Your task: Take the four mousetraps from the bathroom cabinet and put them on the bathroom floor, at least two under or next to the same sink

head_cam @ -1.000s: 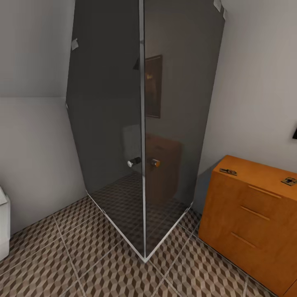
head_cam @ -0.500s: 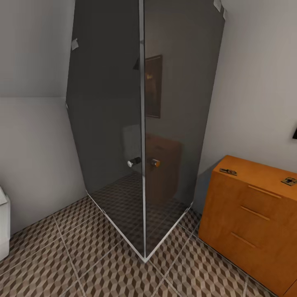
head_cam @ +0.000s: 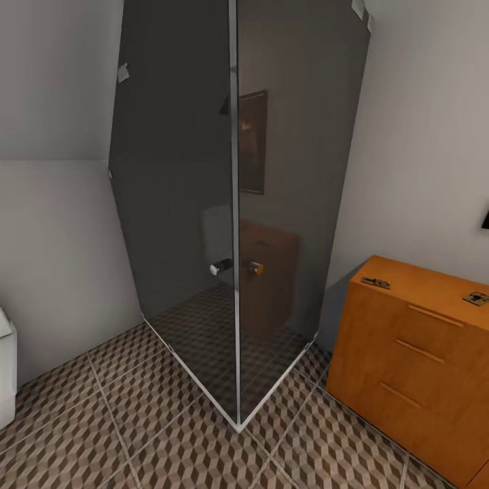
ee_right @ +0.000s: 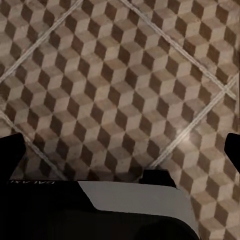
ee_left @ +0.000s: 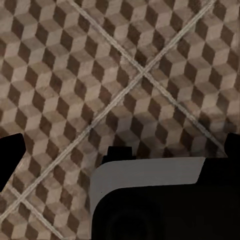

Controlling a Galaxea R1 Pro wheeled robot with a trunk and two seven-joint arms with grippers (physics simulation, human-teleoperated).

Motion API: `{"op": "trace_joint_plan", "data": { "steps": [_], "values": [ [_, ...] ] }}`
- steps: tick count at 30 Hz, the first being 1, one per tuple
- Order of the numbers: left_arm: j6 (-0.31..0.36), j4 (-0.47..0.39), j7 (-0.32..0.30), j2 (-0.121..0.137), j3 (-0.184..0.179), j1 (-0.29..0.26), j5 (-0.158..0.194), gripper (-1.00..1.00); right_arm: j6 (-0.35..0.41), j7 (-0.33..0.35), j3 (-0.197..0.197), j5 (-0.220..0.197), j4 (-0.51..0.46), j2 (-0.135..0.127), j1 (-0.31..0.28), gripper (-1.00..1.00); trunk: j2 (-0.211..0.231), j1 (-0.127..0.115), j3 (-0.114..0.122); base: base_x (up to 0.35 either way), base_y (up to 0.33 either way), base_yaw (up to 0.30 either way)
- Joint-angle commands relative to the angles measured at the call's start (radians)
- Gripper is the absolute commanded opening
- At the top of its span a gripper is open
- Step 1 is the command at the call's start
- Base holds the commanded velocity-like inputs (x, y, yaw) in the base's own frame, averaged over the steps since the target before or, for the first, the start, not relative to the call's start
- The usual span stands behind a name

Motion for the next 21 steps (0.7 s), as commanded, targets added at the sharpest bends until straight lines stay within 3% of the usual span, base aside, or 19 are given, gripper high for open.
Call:
{"op": "trace_joint_plan", "data": {
  "steps": [1, 7, 17, 19, 21],
  "values": [
    [-0.005, -0.031, 0.000, 0.004, 0.001, 0.000, 0.000, 1.00, -0.010, -0.001, 0.000, 0.001, -0.024, 0.000, -0.001, 1.00, -0.001, 0.000, -0.001, 0.000, 0.000, 0.000],
    [0.002, -0.140, 0.002, 0.023, 0.002, -0.001, 0.001, 1.00, -0.017, -0.004, 0.000, 0.002, -0.125, -0.002, -0.001, 1.00, -0.001, 0.000, -0.001, 0.000, 0.000, 0.000],
    [0.032, -0.239, 0.005, 0.033, 0.004, -0.002, 0.002, 1.00, -0.014, -0.006, 0.001, 0.010, -0.284, -0.004, -0.001, 1.00, -0.001, 0.000, -0.001, 0.000, 0.000, 0.000],
    [0.063, -0.333, 0.007, 0.031, 0.004, -0.002, 0.002, 1.00, 0.000, -0.007, 0.001, 0.034, -0.364, -0.004, -0.001, 1.00, -0.001, 0.000, -0.001, 0.000, 0.000, 0.000],
    [0.087, -0.374, 0.007, 0.031, 0.004, -0.002, 0.002, 1.00, 0.009, -0.009, 0.001, 0.050, -0.399, -0.004, -0.002, 1.00, -0.001, 0.000, -0.001, 0.000, 0.000, 0.000]
  ]
}}
